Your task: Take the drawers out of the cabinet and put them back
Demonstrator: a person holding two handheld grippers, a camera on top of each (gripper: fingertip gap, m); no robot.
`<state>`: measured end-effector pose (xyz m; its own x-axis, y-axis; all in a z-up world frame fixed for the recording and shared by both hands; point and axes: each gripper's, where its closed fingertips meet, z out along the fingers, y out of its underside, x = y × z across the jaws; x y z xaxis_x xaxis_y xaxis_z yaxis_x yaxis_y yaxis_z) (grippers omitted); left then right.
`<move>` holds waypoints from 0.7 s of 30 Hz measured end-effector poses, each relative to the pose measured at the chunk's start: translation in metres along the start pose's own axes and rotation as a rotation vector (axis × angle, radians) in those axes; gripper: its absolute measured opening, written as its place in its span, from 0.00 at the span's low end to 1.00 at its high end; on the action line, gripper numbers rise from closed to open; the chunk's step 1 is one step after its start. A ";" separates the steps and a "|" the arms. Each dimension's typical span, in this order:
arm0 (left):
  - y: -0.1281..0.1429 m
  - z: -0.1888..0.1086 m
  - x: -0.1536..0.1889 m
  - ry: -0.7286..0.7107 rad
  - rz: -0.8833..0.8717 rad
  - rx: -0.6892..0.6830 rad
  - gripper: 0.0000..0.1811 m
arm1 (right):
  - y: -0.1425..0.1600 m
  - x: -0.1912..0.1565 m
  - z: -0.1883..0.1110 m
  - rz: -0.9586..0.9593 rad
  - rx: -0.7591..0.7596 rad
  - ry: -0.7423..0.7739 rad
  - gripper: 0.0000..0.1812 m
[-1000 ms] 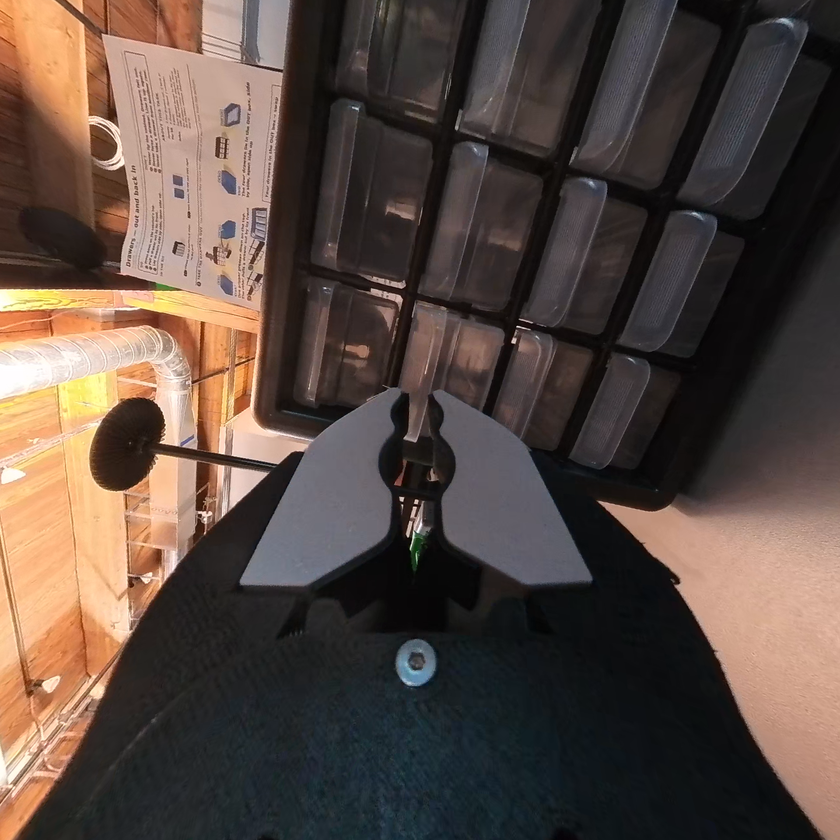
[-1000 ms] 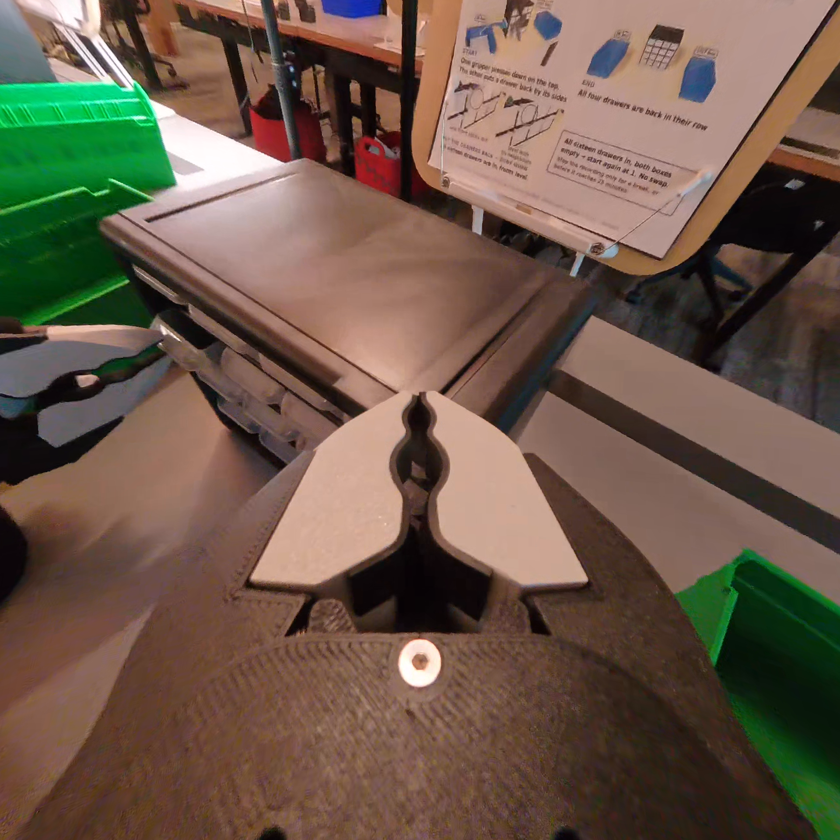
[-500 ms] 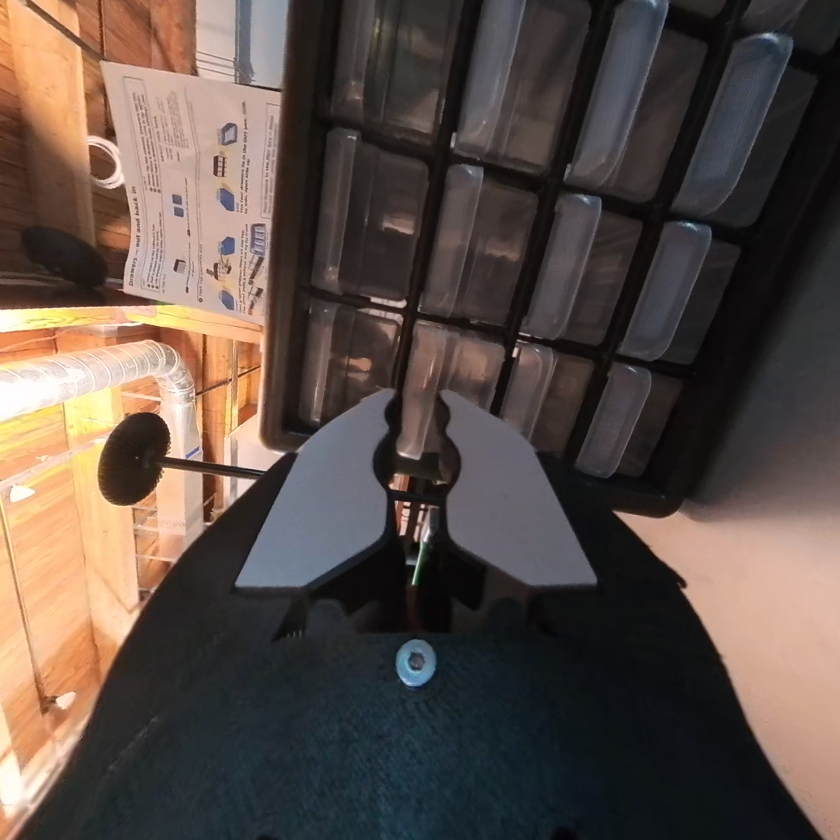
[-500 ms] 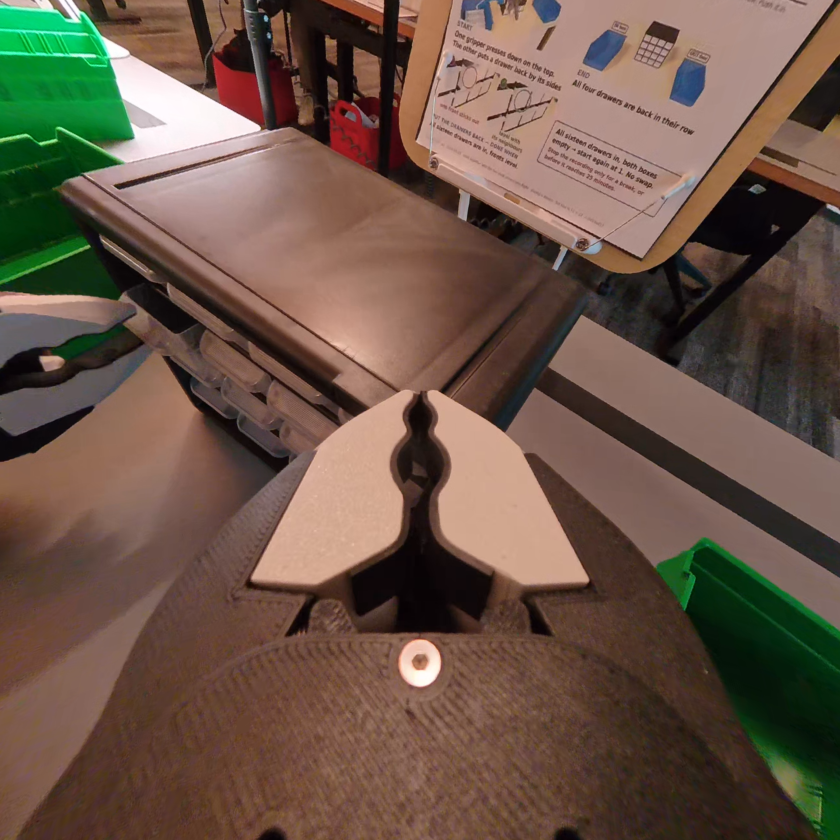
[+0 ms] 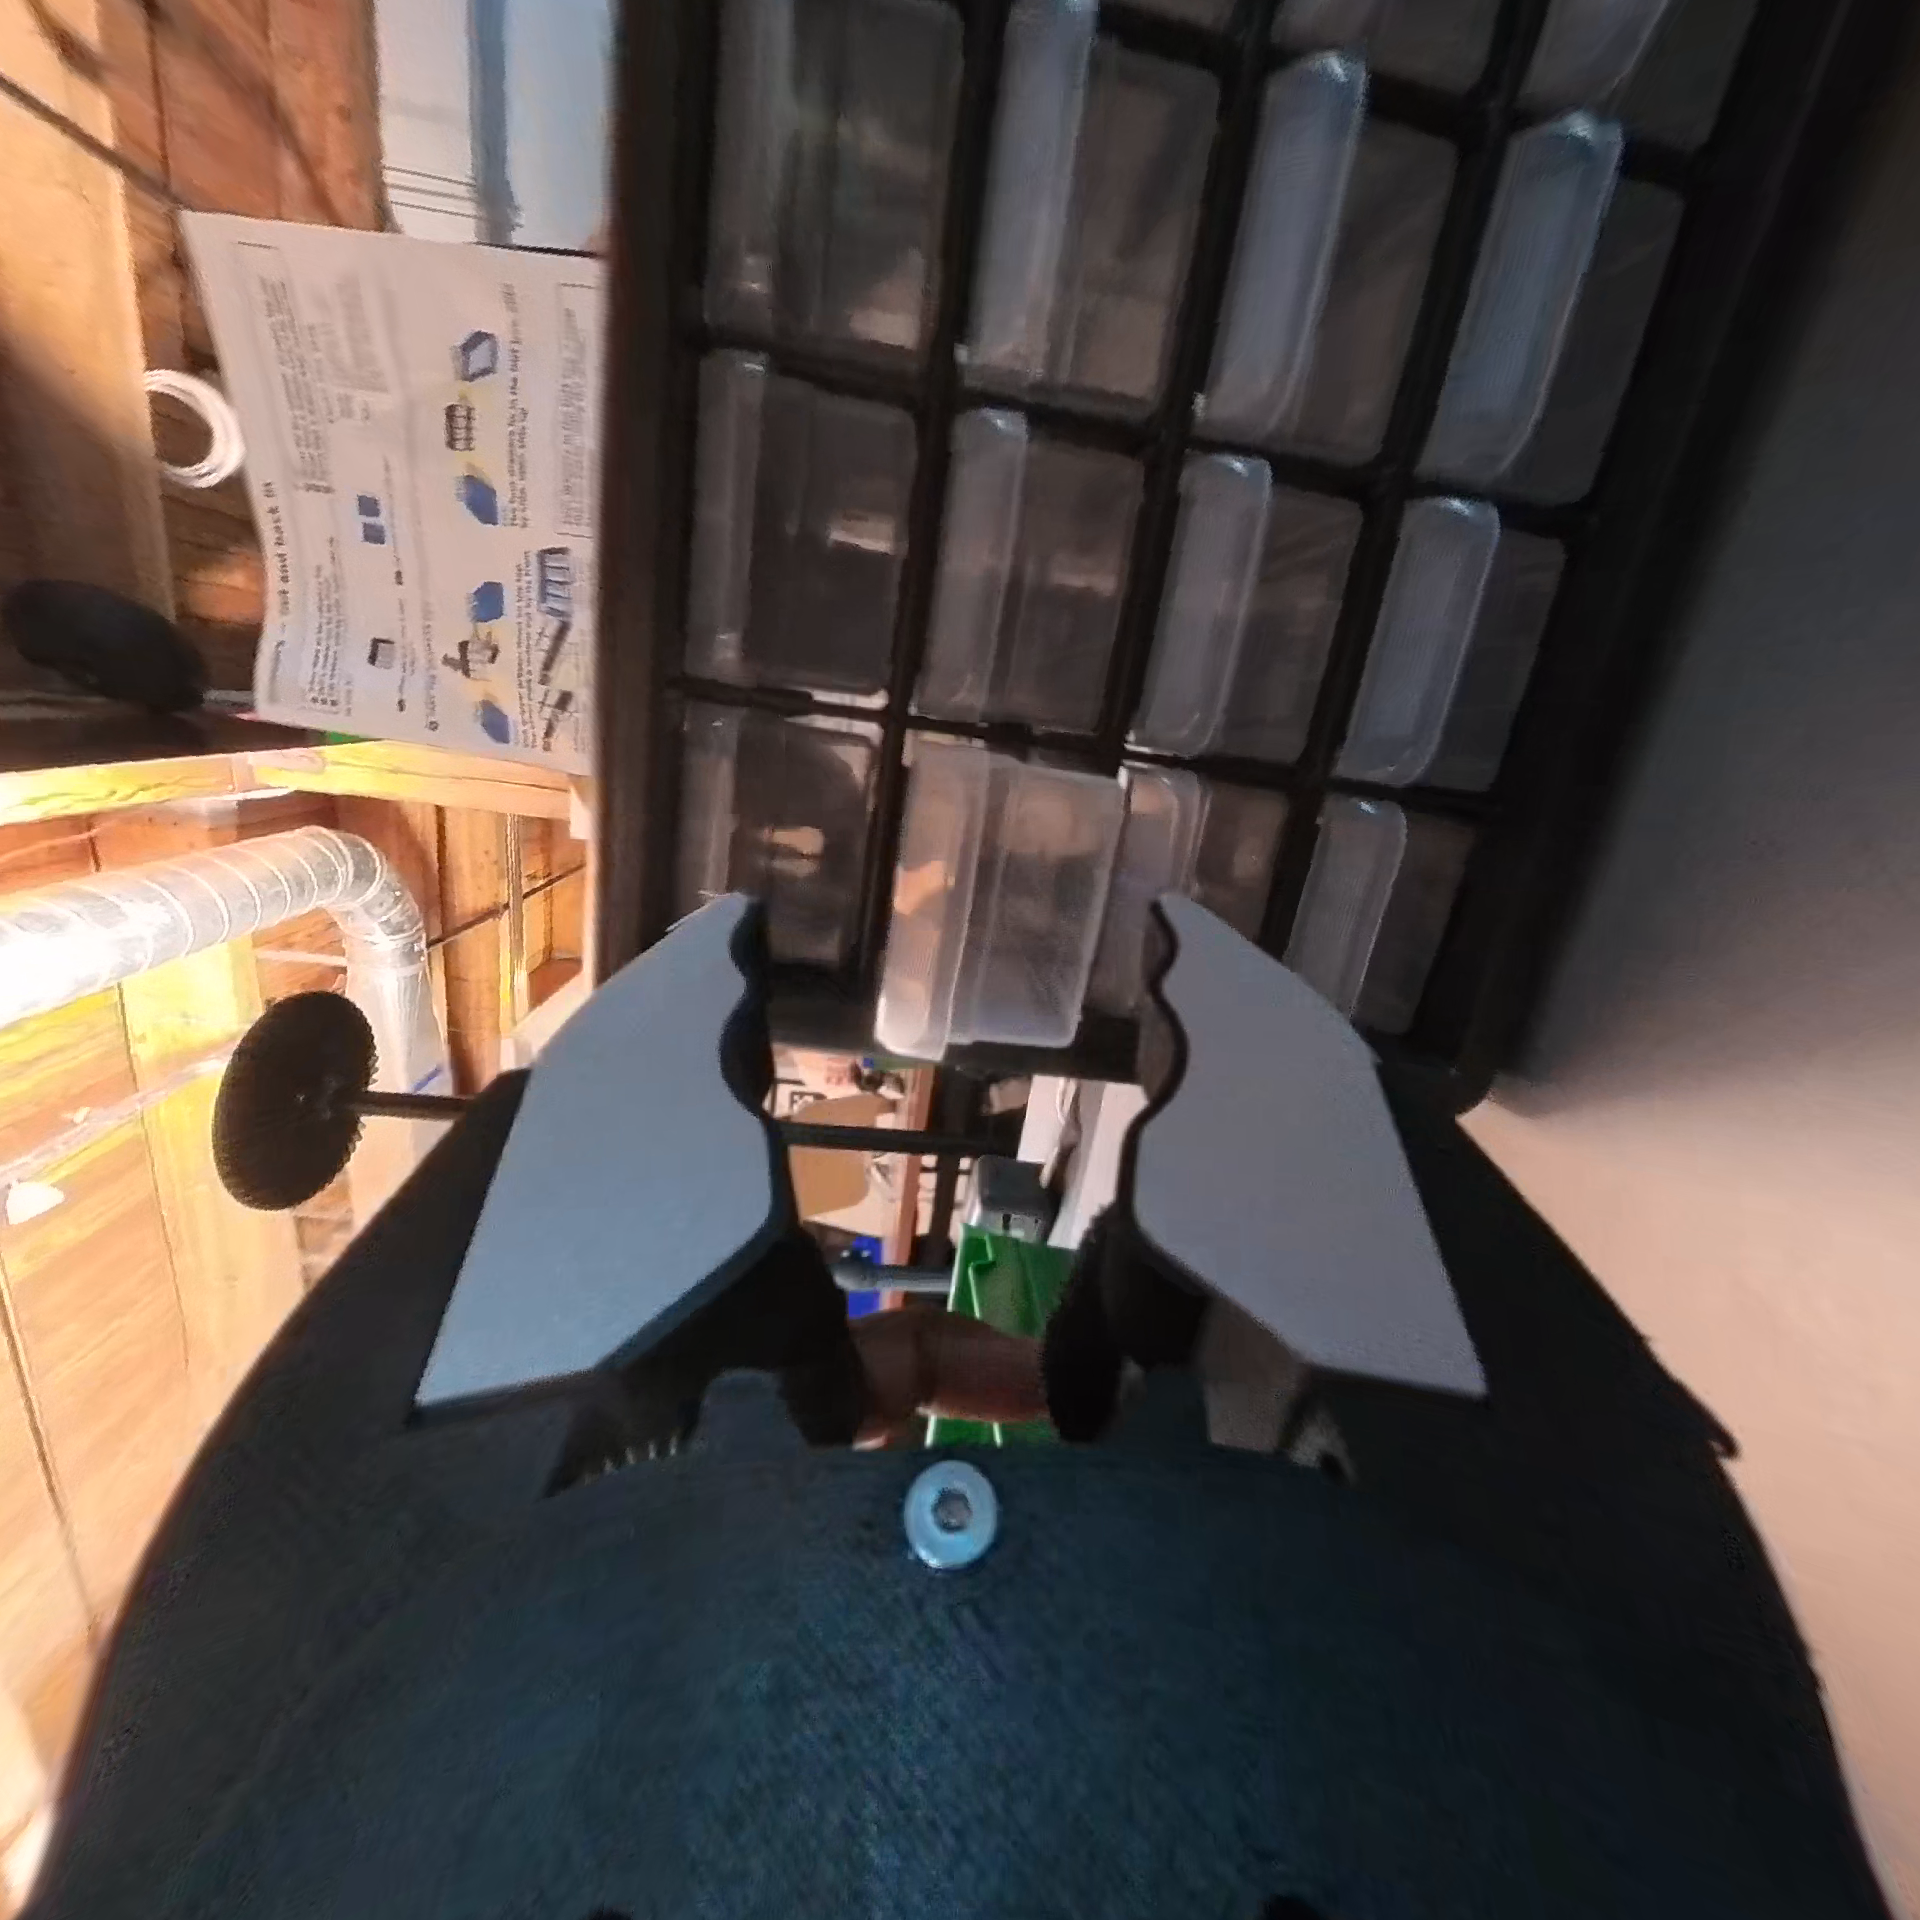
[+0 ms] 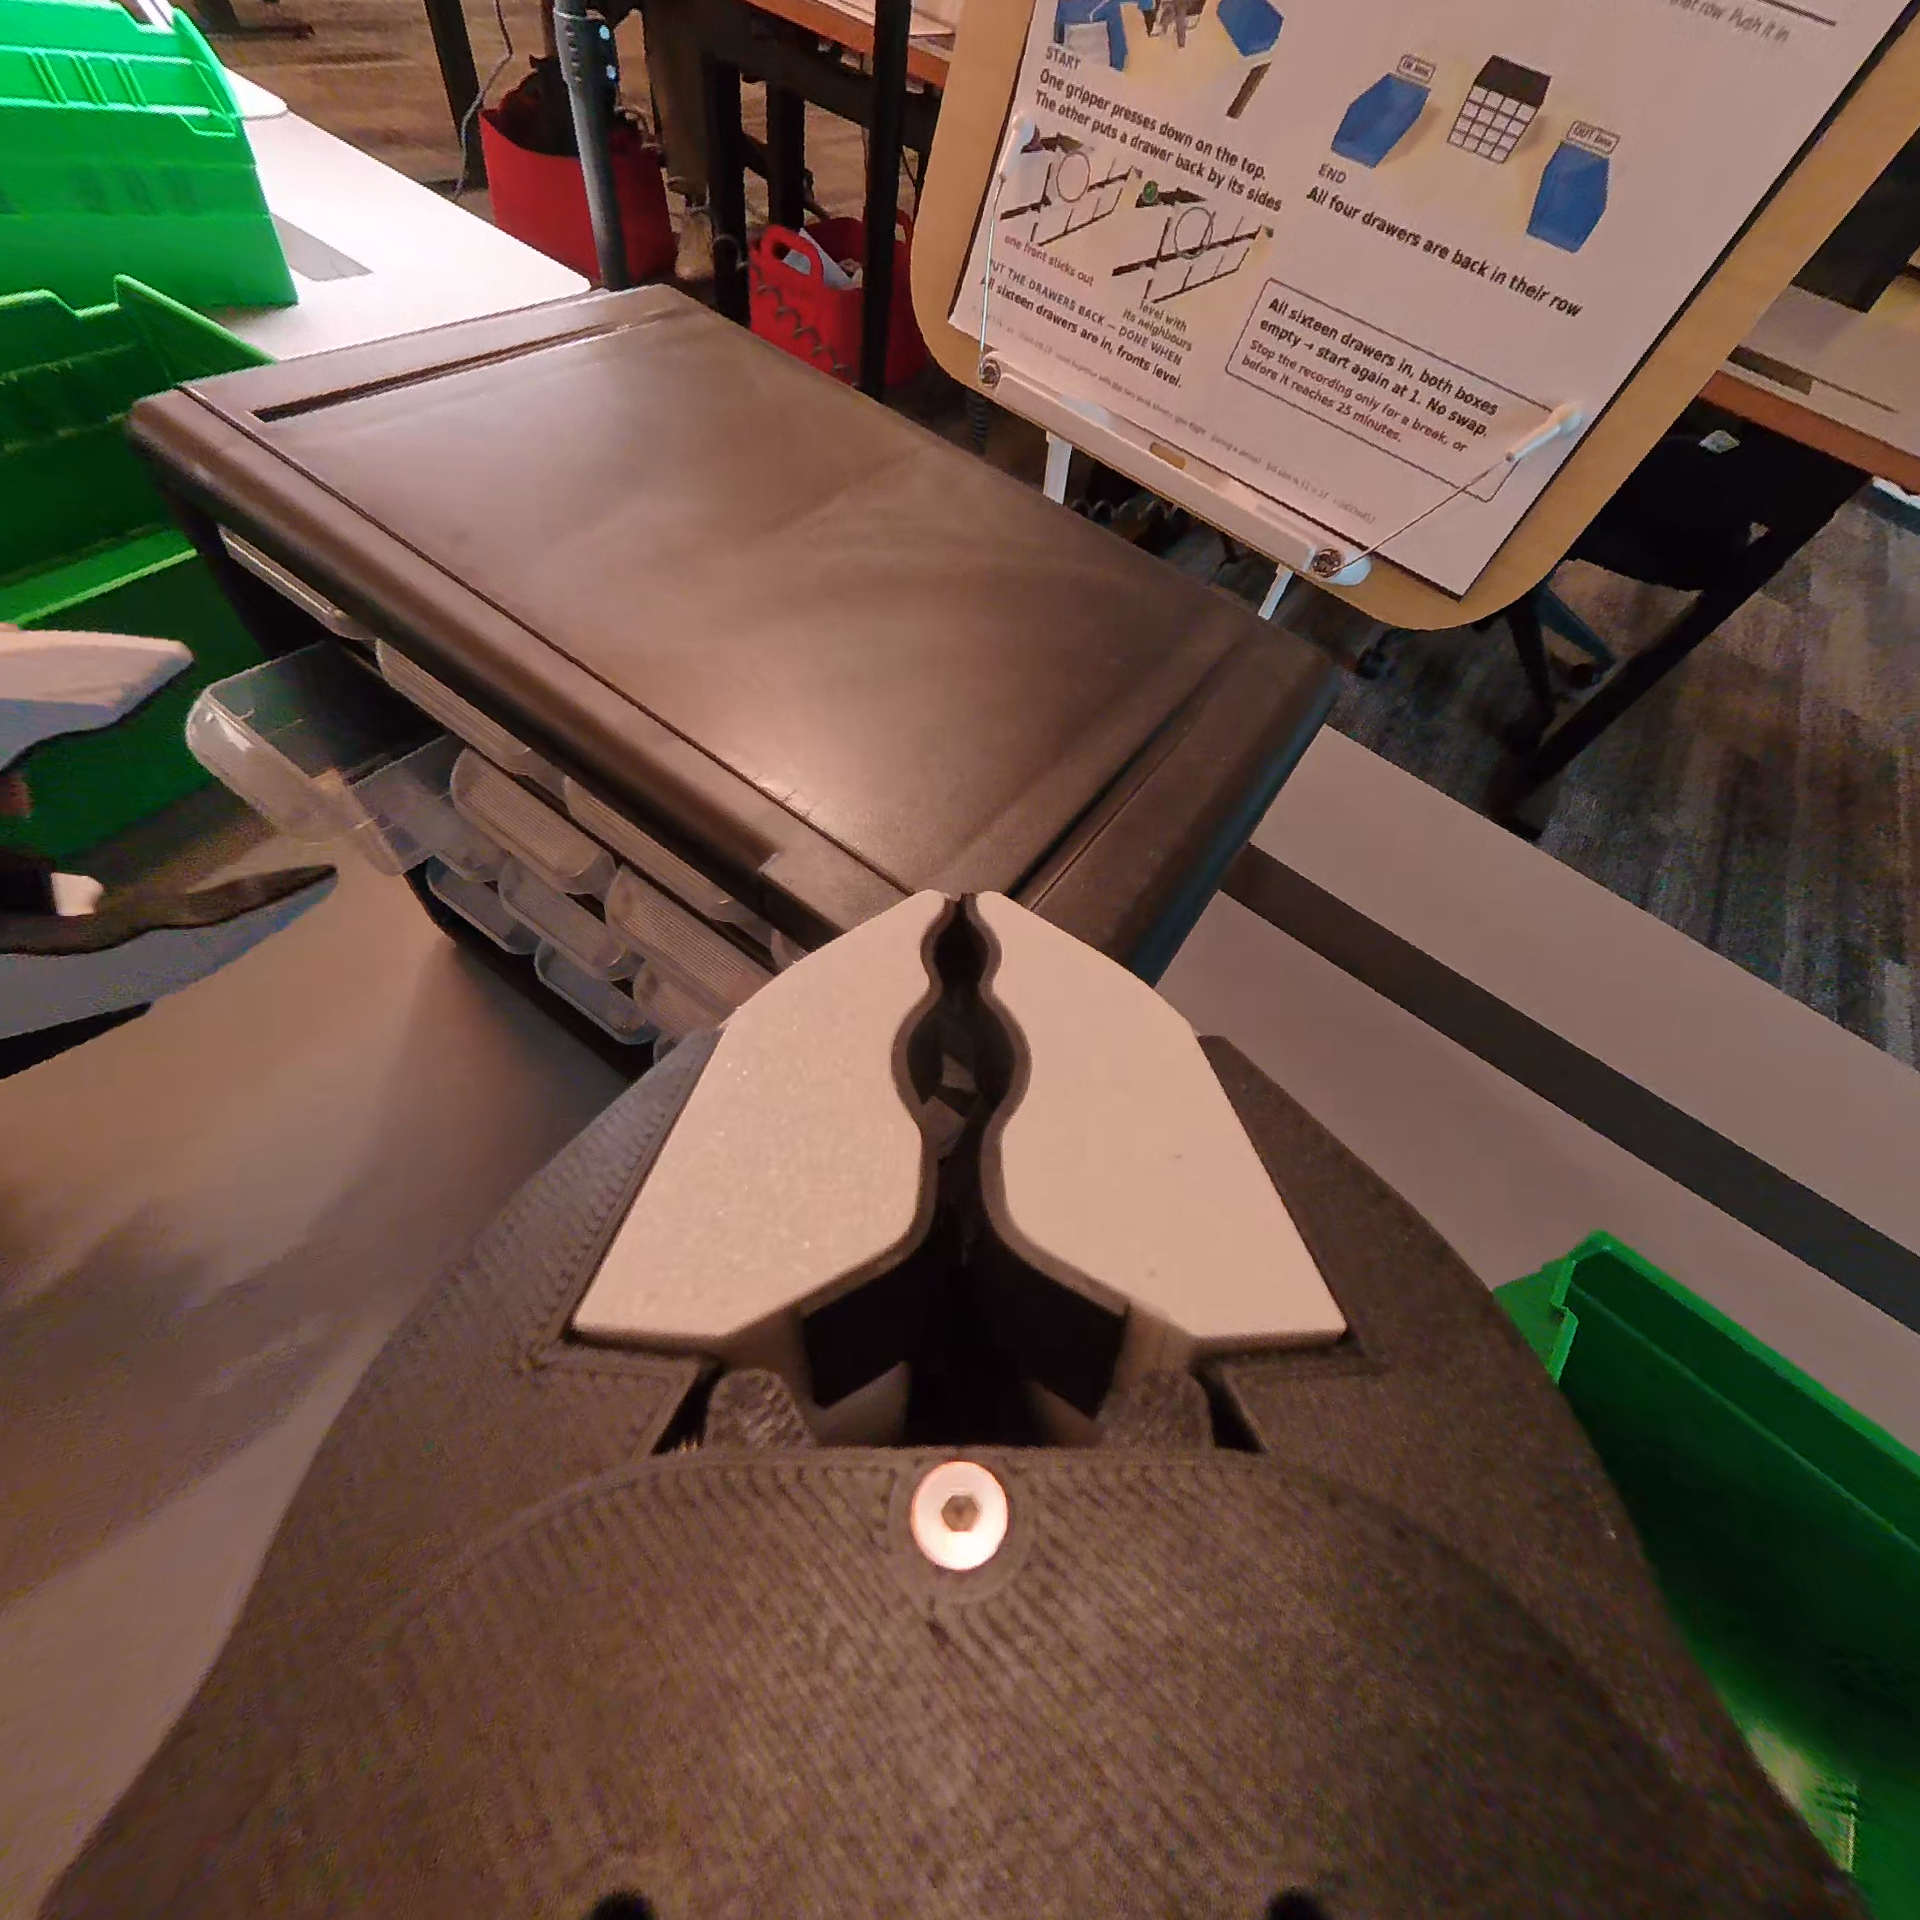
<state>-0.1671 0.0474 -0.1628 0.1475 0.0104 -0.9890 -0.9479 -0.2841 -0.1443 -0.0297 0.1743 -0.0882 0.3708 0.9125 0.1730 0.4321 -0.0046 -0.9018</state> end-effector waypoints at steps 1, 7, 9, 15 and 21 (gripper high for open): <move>0.002 0.004 0.003 0.011 0.037 -0.013 0.40 | 0.000 0.000 0.000 -0.001 -0.002 0.000 0.01; 0.006 0.021 0.006 -0.014 0.180 -0.050 0.25 | 0.000 0.000 0.000 0.010 0.013 -0.009 0.01; 0.003 0.017 0.007 0.001 0.178 -0.056 0.25 | 0.000 0.000 0.000 0.015 0.018 -0.011 0.01; -0.006 -0.008 0.010 0.014 0.171 -0.047 0.25 | 0.000 0.000 0.000 0.009 0.017 -0.008 0.01; -0.015 -0.034 0.012 0.027 0.167 -0.039 0.25 | 0.000 0.000 0.000 0.004 0.015 0.003 0.01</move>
<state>-0.1414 0.0189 -0.1713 -0.0028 -0.0653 -0.9979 -0.9482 -0.3169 0.0234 -0.0294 0.1742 -0.0878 0.3749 0.9112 0.1704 0.4186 -0.0024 -0.9082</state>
